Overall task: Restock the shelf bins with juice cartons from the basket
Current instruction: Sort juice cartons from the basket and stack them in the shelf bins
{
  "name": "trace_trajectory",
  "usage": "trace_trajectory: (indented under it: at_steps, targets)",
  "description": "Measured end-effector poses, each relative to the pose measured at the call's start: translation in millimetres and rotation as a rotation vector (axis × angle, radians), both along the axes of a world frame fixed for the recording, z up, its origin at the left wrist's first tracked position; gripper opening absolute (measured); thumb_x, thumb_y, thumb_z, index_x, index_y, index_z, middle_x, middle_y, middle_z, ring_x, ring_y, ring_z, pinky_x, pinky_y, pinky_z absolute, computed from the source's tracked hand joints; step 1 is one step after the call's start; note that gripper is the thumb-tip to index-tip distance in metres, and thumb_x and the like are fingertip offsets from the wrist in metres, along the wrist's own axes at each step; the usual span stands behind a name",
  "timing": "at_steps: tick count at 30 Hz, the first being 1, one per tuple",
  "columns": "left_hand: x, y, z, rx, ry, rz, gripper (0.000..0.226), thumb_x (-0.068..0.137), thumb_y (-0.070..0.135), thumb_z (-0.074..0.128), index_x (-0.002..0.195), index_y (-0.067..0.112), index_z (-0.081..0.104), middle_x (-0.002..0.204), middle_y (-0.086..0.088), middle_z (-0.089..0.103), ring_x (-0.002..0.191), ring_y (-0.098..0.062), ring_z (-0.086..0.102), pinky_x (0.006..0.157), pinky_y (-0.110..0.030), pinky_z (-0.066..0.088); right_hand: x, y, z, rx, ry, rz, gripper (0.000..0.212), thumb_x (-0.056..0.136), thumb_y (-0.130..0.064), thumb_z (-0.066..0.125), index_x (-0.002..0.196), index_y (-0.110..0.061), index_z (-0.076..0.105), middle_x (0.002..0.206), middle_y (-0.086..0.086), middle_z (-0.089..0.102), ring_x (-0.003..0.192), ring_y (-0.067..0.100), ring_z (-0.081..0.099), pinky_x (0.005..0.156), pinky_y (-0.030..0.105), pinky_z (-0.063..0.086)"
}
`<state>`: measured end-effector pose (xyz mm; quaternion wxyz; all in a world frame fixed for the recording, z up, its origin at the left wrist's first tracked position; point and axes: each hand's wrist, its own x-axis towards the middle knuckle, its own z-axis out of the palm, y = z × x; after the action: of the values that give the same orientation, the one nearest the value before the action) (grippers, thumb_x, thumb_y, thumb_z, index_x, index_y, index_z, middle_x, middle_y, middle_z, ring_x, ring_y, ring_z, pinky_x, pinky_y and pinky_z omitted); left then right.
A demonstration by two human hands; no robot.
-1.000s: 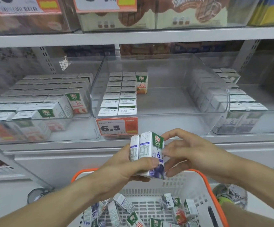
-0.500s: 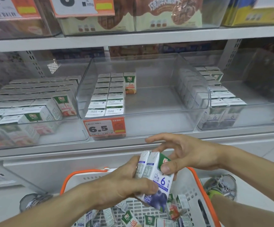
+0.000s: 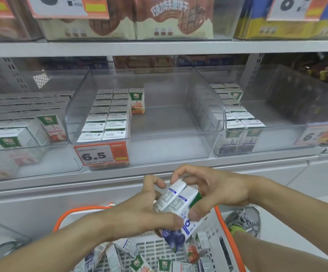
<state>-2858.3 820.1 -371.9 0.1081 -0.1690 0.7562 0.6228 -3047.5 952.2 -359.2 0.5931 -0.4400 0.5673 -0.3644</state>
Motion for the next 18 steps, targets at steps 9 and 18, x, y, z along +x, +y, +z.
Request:
trace_trajectory:
  at_steps: [9,18]
  targets:
    - [-28,5,36,-0.283,0.654,0.454,0.052,0.072,0.049,0.066,0.117,0.044,0.04,0.113,0.009,0.056,0.103,-0.02,0.063,0.085,-0.038,0.05,-52,57,24,-0.36,-0.062,-0.445,0.074,0.057,-0.006,0.095,0.117,-0.017,0.053,0.116,0.018,0.063,0.092,0.033,0.063,0.079,0.053,0.048]
    - [-154,9,71,-1.114,0.658,0.129,0.102,0.07,0.061,0.075,0.149,0.019,0.024,0.151,-0.003,0.026,0.141,-0.021,0.028,0.114,-0.043,0.031,-118,94,47,-0.8,-0.143,-1.092,0.073,0.053,-0.014,0.089,0.114,-0.026,0.05,0.116,0.005,0.066,0.108,0.024,0.065,0.081,0.029,0.057]
